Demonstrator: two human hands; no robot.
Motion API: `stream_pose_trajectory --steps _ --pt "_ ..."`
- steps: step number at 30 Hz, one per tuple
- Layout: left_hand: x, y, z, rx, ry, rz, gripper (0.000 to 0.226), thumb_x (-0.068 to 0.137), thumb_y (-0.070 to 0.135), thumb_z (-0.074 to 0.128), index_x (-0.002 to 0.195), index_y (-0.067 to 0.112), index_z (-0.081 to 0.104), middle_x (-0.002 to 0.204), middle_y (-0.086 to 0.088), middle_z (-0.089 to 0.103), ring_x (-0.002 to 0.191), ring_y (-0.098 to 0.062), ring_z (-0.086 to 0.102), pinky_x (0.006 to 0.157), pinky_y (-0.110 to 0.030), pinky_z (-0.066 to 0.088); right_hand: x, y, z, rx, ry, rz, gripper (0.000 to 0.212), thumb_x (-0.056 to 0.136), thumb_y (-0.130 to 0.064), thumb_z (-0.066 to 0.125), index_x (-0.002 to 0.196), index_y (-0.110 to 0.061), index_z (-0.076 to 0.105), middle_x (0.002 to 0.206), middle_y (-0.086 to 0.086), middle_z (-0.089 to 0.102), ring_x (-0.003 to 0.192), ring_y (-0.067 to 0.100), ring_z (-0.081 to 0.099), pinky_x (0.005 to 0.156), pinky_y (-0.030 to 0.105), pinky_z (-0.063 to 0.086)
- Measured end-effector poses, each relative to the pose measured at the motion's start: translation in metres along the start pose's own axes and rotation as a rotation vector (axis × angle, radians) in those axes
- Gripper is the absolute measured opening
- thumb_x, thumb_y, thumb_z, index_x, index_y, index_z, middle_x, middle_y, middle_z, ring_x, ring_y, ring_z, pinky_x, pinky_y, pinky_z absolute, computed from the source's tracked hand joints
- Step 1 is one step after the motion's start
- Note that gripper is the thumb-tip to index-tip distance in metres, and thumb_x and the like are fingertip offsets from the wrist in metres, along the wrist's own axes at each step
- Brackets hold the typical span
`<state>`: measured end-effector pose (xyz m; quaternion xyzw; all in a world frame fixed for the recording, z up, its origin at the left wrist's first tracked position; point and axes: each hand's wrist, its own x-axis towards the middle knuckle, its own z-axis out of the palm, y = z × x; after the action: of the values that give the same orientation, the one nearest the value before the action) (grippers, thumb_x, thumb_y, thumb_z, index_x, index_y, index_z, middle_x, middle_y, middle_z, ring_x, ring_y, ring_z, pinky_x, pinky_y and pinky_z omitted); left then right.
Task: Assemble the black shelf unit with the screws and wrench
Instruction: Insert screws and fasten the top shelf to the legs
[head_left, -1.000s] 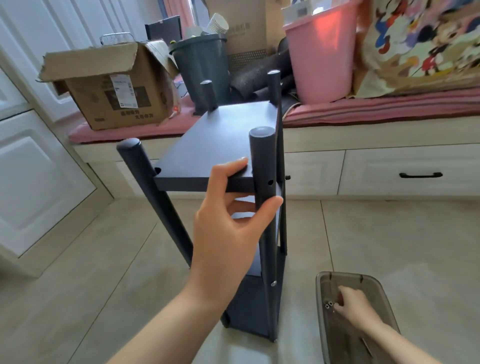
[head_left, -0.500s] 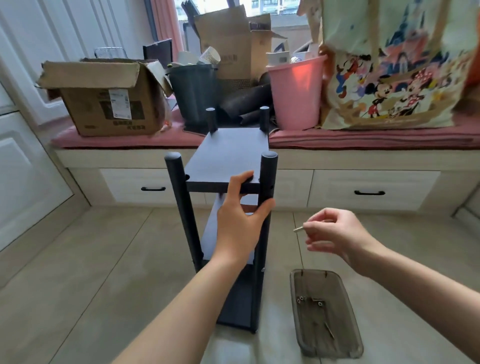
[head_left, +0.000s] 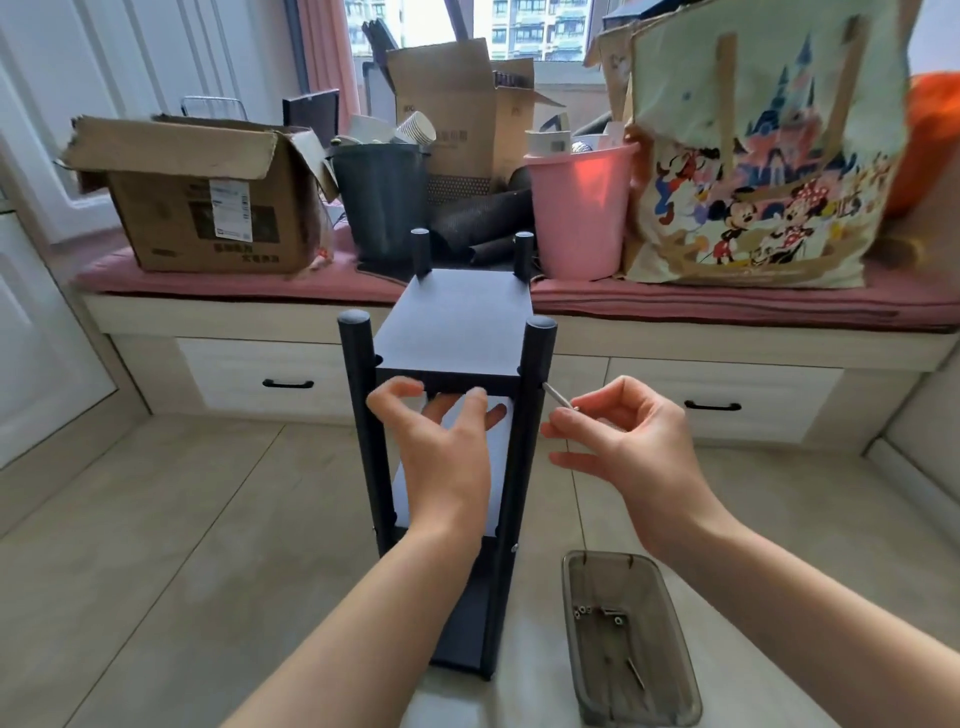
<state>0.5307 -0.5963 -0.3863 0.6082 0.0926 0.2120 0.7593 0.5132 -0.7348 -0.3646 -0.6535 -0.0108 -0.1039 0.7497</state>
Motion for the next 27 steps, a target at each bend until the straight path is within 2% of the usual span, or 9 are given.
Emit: stream_pose_trajectory --steps 1,3,5,6,9,14,18,24,27 --pt "0.0 0.0 0.0 -0.017 0.054 -0.066 0.038 0.092 0.027 0.068 0.095 0.04 0.033 0.106 -0.001 0.058 0.09 -0.017 0.066 0.072 -0.029 0.049 0.0 0.002 0.0 -0.012 -0.009 -0.009 0.019 0.08 -0.001 0.077 0.08 -0.003 0.059 0.08 0.016 0.073 0.08 0.026 0.075 0.06 0.03 0.059" --pt "0.004 -0.002 0.002 -0.1 0.078 -0.202 0.036 0.09 0.031 0.072 0.1 0.036 0.038 0.108 0.001 0.058 0.1 -0.02 0.066 0.084 -0.037 0.053 0.0 0.005 0.001 -0.028 -0.022 -0.018 0.02 0.078 -0.001 0.079 0.08 -0.003 0.059 0.078 0.016 0.074 0.079 0.025 0.075 0.06 0.029 0.058" --pt "0.007 -0.003 0.005 -0.177 -0.006 -0.304 0.037 0.091 0.032 0.071 0.12 0.026 0.049 0.114 0.0 0.067 0.102 -0.02 0.071 0.098 -0.04 0.052 0.0 0.005 0.001 -0.046 -0.029 -0.019 0.022 0.077 0.0 0.081 0.079 -0.002 0.059 0.077 0.016 0.073 0.077 0.023 0.075 0.059 0.028 0.058" --pt "0.008 -0.002 0.007 -0.202 -0.052 -0.33 0.042 0.092 0.031 0.071 0.128 0.02 0.052 0.114 0.0 0.071 0.098 -0.016 0.073 0.099 -0.038 0.051 0.0 0.005 0.001 -0.052 -0.032 -0.02 0.022 0.076 0.0 0.081 0.079 -0.002 0.059 0.077 0.016 0.073 0.076 0.023 0.075 0.058 0.028 0.058" --pt "0.011 0.0 0.014 -0.242 -0.138 -0.344 0.039 0.092 0.034 0.07 0.125 0.014 0.063 0.109 0.001 0.076 0.091 -0.01 0.075 0.095 -0.03 0.05 0.001 0.006 0.0 -0.048 -0.04 -0.026 0.021 0.077 0.001 0.079 0.078 -0.003 0.059 0.077 0.015 0.074 0.074 0.022 0.075 0.056 0.027 0.057" --pt "0.012 -0.003 0.024 -0.263 -0.196 -0.354 0.038 0.092 0.038 0.068 0.114 0.006 0.067 0.103 -0.011 0.077 0.101 -0.029 0.072 0.096 -0.043 0.054 0.005 0.004 -0.001 -0.106 -0.046 -0.104 0.019 0.079 -0.001 0.079 0.08 0.002 0.06 0.075 0.014 0.073 0.071 0.023 0.075 0.056 0.028 0.058" --pt "0.015 -0.005 0.022 -0.271 -0.221 -0.351 0.035 0.093 0.035 0.067 0.11 0.005 0.068 0.102 -0.012 0.077 0.1 -0.029 0.073 0.097 -0.041 0.054 0.01 0.005 -0.002 -0.184 -0.052 -0.184 0.017 0.08 -0.002 0.078 0.08 0.001 0.061 0.076 0.009 0.074 0.071 0.022 0.074 0.059 0.028 0.059" --pt "0.017 -0.007 0.016 -0.298 -0.315 -0.334 0.043 0.095 0.035 0.064 0.122 0.001 0.064 0.104 -0.012 0.076 0.099 -0.024 0.073 0.098 -0.036 0.053 0.017 0.006 0.002 -0.28 -0.044 -0.273 0.017 0.08 -0.003 0.079 0.076 -0.008 0.063 0.071 0.007 0.073 0.069 0.02 0.073 0.061 0.026 0.057" --pt "0.017 -0.006 0.015 -0.31 -0.32 -0.331 0.04 0.095 0.034 0.063 0.12 0.002 0.065 0.104 -0.011 0.077 0.098 -0.023 0.074 0.091 -0.032 0.055 0.019 0.007 0.002 -0.339 -0.031 -0.303 0.017 0.081 -0.004 0.079 0.077 -0.01 0.063 0.071 0.007 0.072 0.068 0.019 0.073 0.062 0.03 0.059"
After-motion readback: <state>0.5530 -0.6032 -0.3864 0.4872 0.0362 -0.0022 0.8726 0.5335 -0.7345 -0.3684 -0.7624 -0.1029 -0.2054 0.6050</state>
